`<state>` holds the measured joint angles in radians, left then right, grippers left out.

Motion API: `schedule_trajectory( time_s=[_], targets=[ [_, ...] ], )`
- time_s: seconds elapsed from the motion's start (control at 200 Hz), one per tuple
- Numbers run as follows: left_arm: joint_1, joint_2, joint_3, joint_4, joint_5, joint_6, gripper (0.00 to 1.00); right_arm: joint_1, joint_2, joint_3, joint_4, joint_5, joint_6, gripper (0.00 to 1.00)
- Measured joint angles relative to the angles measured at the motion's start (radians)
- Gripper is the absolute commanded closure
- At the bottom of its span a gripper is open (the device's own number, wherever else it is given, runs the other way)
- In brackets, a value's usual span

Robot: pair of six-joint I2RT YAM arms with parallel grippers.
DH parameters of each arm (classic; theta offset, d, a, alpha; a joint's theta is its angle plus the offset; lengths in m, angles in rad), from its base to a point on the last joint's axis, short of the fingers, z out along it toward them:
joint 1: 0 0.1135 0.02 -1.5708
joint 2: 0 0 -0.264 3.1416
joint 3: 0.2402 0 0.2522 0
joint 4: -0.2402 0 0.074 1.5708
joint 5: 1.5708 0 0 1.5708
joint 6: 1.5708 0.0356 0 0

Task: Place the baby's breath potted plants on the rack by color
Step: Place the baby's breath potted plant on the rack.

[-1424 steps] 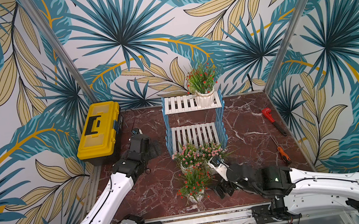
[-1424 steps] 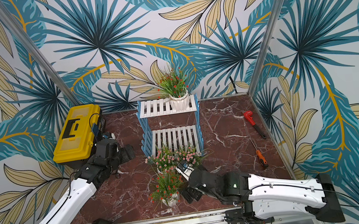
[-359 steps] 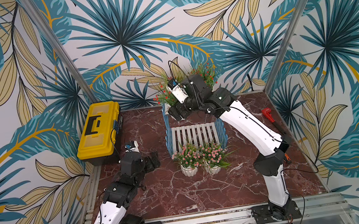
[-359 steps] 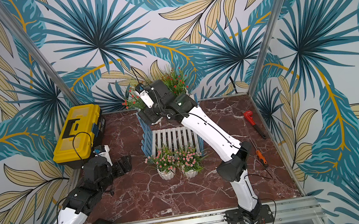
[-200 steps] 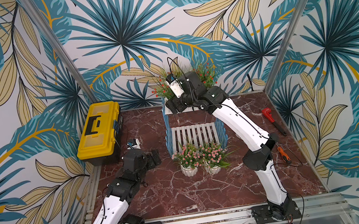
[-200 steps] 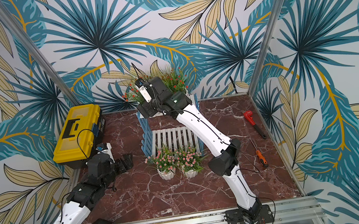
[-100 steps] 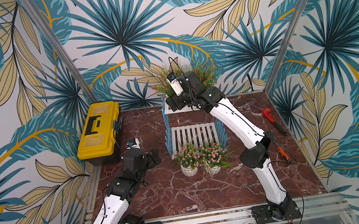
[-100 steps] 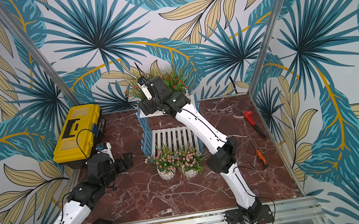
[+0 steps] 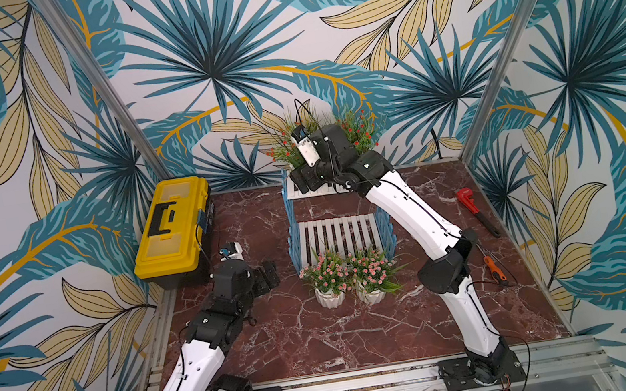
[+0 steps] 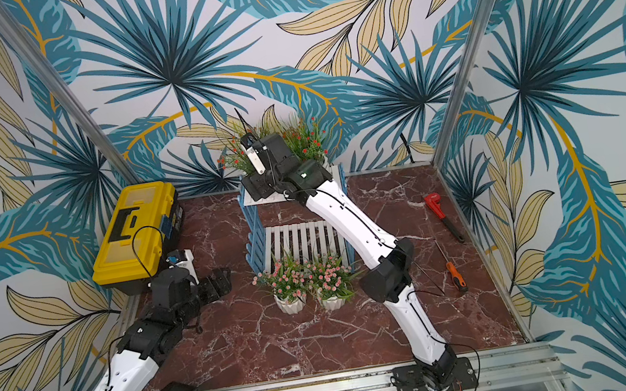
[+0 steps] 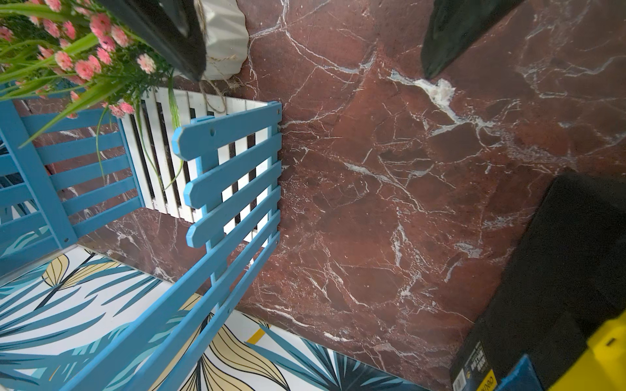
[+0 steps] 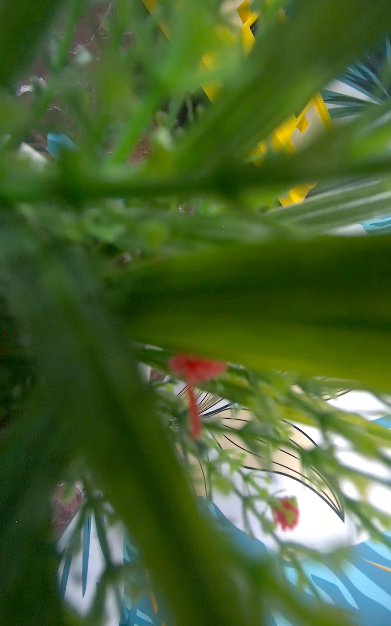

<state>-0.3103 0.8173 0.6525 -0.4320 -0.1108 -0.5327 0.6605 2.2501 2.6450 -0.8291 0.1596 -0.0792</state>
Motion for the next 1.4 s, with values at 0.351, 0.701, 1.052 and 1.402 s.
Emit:
schedule_trajectory(
  time_s=[0.351, 0.701, 1.052, 1.402],
  targets=[
    [0.001, 0.000, 0.000, 0.000, 0.007, -0.003, 0.01, -0.002, -0.002, -0.028, 0.047, -0.003, -0.001, 0.01],
    [0.002, 0.000, 0.000, 0.000, 0.021, -0.003, 0.00, -0.005, -0.019, -0.061, 0.078, -0.003, -0.001, 0.01],
    [0.003, 0.023, 0.000, 0.001, 0.033, -0.003, 0.01, -0.005, -0.139, -0.201, 0.153, -0.023, 0.000, 0.01],
    [0.003, 0.063, 0.001, 0.001, 0.074, 0.001, 0.01, -0.003, -0.172, -0.206, 0.181, -0.050, 0.000, 0.01]
  ],
)
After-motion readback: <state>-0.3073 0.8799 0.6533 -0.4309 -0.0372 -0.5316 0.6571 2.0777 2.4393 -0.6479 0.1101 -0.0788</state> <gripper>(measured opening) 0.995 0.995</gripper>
